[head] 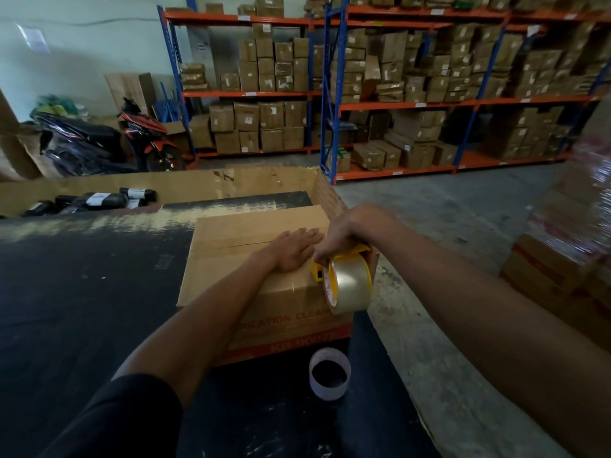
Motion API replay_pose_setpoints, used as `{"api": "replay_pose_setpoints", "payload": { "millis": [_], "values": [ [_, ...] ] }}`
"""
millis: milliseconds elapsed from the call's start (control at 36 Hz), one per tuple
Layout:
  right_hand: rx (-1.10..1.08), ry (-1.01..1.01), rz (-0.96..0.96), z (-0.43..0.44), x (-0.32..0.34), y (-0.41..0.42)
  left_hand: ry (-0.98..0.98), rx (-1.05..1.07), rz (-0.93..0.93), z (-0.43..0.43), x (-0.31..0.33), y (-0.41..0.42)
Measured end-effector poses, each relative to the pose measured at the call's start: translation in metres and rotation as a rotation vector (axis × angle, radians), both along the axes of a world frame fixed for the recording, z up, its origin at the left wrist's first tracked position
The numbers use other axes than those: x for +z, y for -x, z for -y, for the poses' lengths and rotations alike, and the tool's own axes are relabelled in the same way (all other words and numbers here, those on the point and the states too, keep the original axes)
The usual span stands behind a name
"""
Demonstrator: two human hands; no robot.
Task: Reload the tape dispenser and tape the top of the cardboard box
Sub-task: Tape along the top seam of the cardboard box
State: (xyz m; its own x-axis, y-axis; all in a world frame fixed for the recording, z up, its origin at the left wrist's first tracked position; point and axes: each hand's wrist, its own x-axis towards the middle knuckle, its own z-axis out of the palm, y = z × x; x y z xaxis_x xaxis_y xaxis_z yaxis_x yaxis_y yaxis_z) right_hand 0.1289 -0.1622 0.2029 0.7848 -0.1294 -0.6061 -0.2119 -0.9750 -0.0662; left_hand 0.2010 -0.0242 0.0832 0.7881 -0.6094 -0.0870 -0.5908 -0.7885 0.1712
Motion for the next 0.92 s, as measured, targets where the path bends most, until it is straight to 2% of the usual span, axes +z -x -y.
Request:
{"api": "replay_pose_setpoints", "payload": {
  "millis": [194, 500, 722, 917],
  "values": [
    [-0.007, -0.015, -0.011, -0.005, 0.005, 0.002, -0.093, -0.040, -0.008, 0.003, -0.005, 0.012],
    [-0.016, -0.106, -0.028, 0.011, 0.005, 0.016, -0.064, -0.009, -0.003, 0.002, -0.001, 0.015],
    [0.004, -0.059, 0.025, 0.006, -0.002, 0.033, -0.094, -0.021, -0.033, 0.007, 0.003, 0.035],
    [-0.006, -0.049, 0.089, 0.008, -0.007, 0.037, -0.116, 0.014, 0.075, 0.006, -0.011, 0.024]
  ]
}}
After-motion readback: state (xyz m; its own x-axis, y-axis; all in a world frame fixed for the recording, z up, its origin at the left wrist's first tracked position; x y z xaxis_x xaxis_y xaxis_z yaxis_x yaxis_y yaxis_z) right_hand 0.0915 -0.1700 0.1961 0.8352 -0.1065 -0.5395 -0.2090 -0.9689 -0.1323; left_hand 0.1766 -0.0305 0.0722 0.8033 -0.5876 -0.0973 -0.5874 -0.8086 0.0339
